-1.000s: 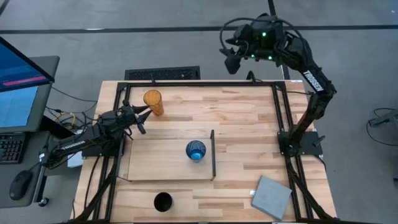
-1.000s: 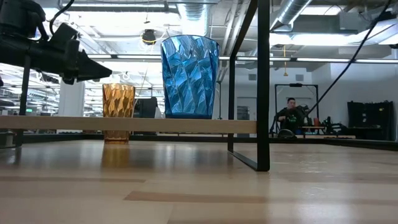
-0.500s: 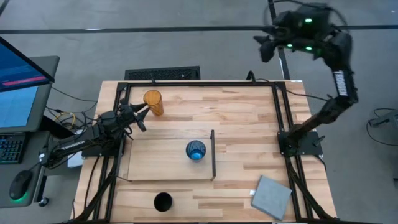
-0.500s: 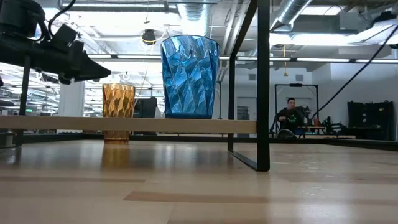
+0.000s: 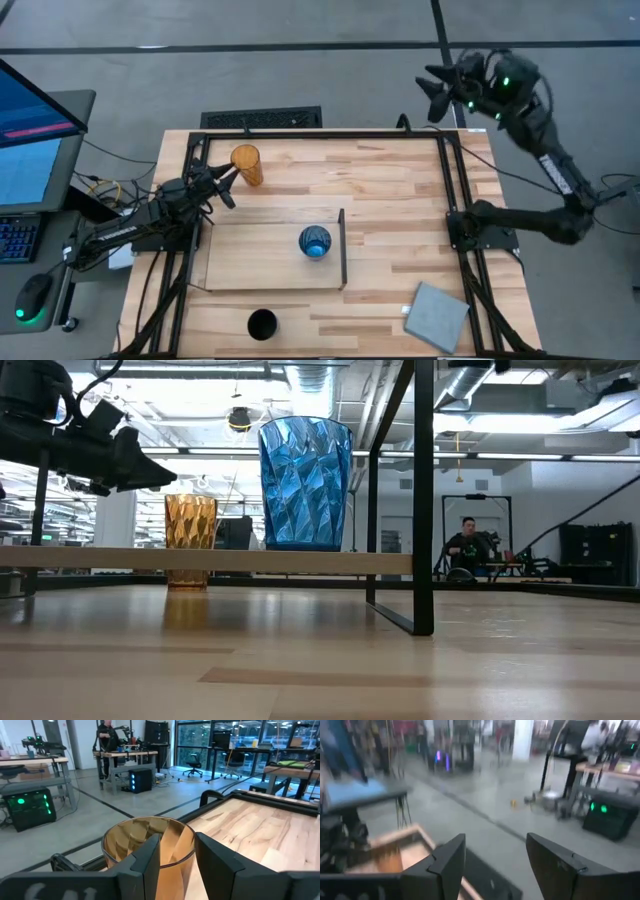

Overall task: Stack small to large cups/mugs on shelf
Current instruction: Put the black cup on the shelf

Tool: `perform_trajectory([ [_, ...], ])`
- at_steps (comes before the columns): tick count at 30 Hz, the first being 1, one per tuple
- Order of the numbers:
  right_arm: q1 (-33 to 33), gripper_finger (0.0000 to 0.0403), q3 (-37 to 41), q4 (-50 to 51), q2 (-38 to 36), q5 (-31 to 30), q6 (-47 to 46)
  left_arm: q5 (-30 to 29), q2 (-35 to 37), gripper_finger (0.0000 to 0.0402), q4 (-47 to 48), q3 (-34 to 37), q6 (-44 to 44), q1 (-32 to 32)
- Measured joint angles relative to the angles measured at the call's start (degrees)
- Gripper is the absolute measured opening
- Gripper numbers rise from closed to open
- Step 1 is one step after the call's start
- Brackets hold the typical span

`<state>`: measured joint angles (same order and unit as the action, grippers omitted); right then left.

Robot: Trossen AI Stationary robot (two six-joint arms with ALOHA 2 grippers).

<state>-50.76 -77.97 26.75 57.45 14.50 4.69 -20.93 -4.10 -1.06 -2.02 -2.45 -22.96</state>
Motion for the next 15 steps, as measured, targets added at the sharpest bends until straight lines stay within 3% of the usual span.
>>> perform_trajectory([
  [5,0.9,0.023,18.1,-16.6,-6.0,3.5,-6.6,-0.1,0.0,0.0114,0.0,0.0,-0.3,0.0],
  [15,1.6,0.023,48.2,-46.1,-11.8,3.7,-17.6,-1.0,0.0,0.0114,-0.2,0.0,-0.2,0.0],
])
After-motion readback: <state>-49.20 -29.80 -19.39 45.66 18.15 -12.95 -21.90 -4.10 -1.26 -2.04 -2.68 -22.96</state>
